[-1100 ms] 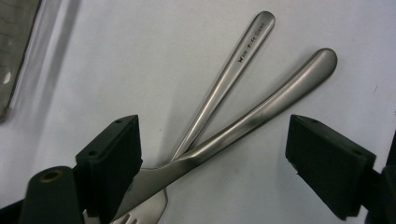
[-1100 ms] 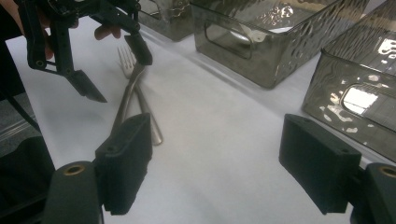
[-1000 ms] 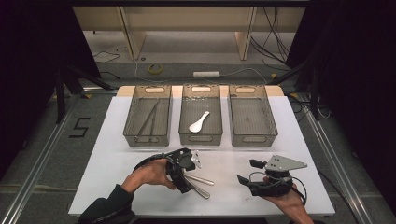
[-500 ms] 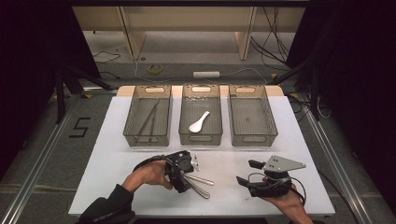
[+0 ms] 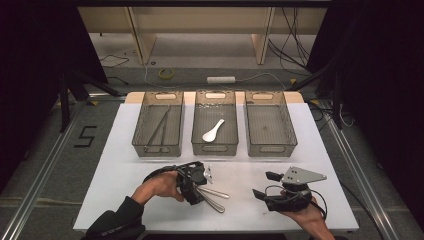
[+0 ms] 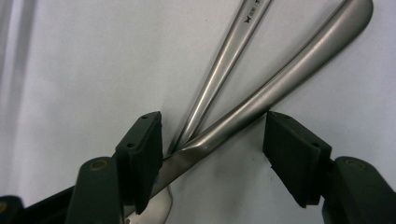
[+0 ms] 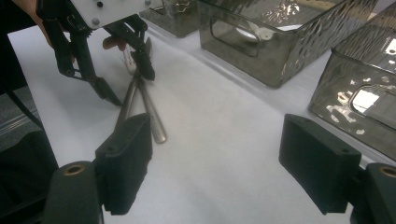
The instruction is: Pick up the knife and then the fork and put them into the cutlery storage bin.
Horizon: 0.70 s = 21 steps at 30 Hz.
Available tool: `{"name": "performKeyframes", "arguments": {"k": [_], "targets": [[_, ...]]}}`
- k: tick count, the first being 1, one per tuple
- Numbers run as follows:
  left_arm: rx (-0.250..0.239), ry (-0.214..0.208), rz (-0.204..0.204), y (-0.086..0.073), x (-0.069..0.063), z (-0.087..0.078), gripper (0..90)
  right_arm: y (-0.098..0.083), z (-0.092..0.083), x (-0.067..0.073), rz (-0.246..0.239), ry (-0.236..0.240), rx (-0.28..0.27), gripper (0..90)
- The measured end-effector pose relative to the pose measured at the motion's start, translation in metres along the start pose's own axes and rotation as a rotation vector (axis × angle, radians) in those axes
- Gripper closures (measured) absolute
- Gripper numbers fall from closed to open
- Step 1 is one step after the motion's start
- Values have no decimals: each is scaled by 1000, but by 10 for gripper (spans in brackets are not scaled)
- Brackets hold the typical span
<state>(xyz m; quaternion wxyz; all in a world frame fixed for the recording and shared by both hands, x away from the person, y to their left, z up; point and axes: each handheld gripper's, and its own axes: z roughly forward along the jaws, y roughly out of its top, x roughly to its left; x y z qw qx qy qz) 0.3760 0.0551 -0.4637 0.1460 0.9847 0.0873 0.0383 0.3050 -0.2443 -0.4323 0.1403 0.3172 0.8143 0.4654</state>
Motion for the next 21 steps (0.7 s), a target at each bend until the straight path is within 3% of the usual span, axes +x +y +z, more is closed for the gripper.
{"name": "performKeyframes", "arguments": {"k": [11, 21], "targets": [[32, -28, -9, 3, 3, 1, 412, 0, 0, 0, -4, -1, 0, 264], [18, -41, -26, 2, 7, 0, 485, 0, 0, 1, -3, 0, 3, 265]]}}
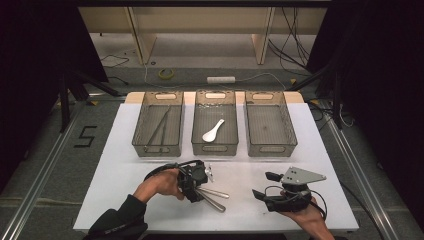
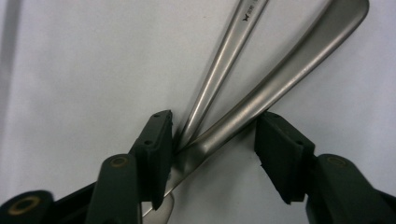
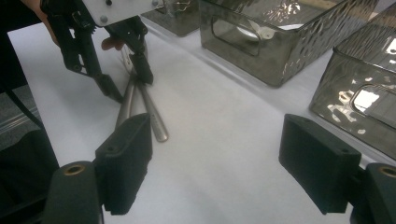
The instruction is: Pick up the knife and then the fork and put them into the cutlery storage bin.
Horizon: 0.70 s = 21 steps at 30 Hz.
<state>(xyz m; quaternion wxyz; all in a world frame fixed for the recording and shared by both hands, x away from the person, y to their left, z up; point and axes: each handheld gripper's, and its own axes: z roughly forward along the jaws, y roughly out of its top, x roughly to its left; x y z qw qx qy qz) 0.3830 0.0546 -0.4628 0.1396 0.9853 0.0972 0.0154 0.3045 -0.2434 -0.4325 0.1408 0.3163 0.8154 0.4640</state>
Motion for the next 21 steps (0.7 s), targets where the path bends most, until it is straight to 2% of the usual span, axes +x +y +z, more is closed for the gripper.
{"name": "performKeyframes", "arguments": {"k": [4, 13, 21], "targets": [[-4, 2, -11, -1, 3, -1, 569, 0, 0, 0, -3, 0, 2, 265], [-11, 8, 26, -1, 0, -2, 645, 0, 0, 0, -4, 1, 2, 265], [-26, 43, 72, -1, -2, -2, 716, 0, 1, 0, -7, 4, 5, 265]]}}
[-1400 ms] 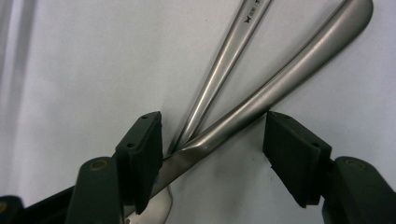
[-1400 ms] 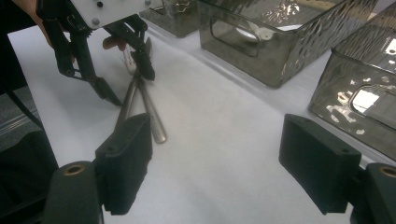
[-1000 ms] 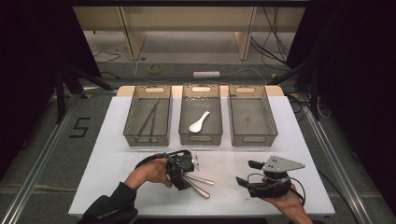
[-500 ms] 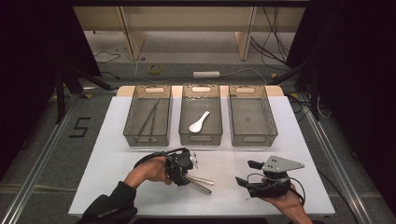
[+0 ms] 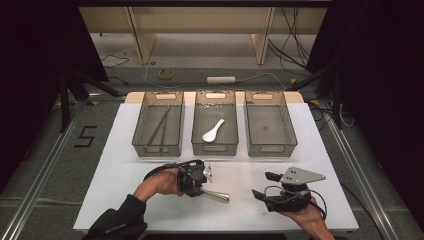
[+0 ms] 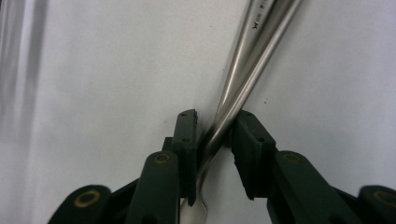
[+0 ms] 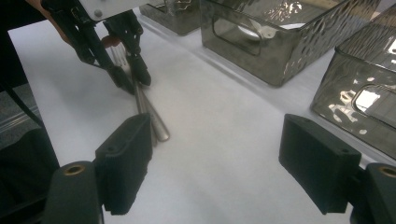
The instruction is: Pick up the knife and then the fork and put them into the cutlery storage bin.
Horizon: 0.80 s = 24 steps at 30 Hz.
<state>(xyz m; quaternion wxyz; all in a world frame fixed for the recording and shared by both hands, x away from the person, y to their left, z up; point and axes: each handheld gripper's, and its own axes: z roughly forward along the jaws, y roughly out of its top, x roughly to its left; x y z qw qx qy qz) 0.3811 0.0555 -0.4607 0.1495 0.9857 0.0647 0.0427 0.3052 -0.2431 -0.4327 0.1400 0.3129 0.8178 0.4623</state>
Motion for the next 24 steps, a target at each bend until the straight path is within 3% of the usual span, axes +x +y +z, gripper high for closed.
{"name": "performKeyframes", "arguments": {"k": [14, 24], "targets": [[-18, 29, 38, -1, 0, 0, 805, 0, 1, 1, -6, 2, 7, 265], [-37, 30, 29, -1, 1, -2, 818, 1, 1, 1, -8, 6, 6, 265]]}}
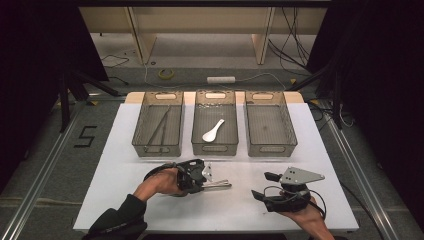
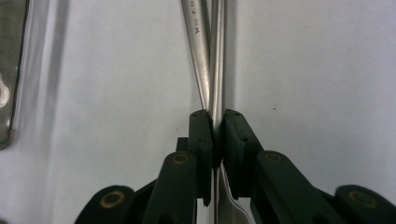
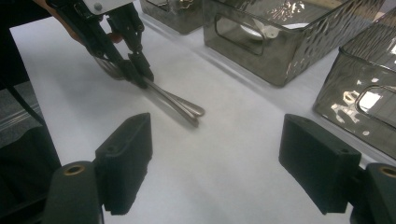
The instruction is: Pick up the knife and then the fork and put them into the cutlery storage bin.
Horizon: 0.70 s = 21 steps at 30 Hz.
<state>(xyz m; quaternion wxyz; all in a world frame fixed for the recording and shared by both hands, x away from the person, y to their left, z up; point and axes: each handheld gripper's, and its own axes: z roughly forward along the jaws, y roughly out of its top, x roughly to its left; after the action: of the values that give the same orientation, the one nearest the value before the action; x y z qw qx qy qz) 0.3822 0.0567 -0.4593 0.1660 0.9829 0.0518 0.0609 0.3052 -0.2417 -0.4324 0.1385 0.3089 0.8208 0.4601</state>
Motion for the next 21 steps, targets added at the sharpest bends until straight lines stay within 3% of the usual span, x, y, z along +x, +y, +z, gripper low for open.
{"name": "performKeyframes", "arguments": {"k": [12, 17, 21], "targets": [[-25, 10, -52, 6, 0, -16, 822, 1, 0, 1, -1, 3, -5, 265], [-27, 26, -94, 12, -2, -21, 822, 1, 1, 2, -3, 5, -4, 264], [-66, 20, -144, 13, -1, -29, 822, 1, 1, 3, -6, 5, -6, 265]]}}
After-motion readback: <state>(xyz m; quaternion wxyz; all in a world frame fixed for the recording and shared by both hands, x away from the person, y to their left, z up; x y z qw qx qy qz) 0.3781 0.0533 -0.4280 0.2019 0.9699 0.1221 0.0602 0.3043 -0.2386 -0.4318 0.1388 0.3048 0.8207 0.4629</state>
